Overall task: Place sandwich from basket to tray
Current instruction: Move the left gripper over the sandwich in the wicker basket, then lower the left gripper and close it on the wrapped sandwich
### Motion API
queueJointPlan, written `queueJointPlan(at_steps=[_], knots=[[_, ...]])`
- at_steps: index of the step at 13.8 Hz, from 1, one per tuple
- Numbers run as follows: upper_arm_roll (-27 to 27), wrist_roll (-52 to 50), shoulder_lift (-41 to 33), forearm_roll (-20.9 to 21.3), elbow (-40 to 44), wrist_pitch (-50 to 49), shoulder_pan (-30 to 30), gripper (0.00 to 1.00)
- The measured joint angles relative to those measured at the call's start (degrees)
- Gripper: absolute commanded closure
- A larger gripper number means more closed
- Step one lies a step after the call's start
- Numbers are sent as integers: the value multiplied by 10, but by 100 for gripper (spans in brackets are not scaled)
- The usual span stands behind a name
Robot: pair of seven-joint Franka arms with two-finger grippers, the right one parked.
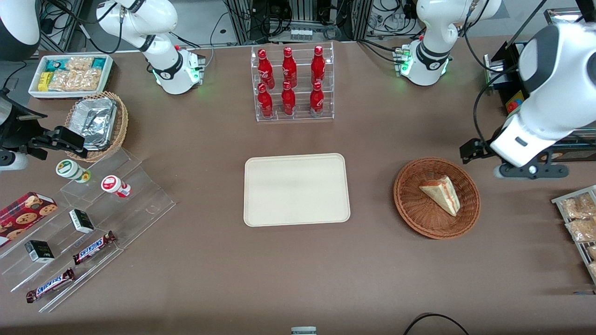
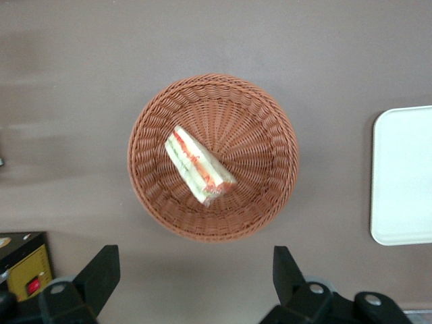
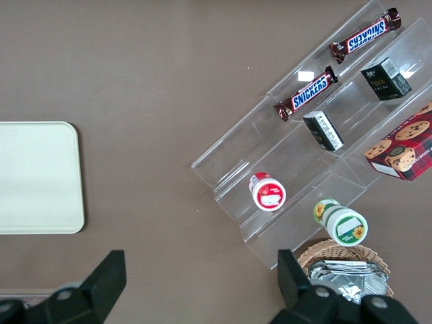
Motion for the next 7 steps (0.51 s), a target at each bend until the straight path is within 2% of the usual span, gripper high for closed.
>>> queueJointPlan(at_steps=[7], knots=[[0, 0, 64, 0, -73, 136, 0, 0]])
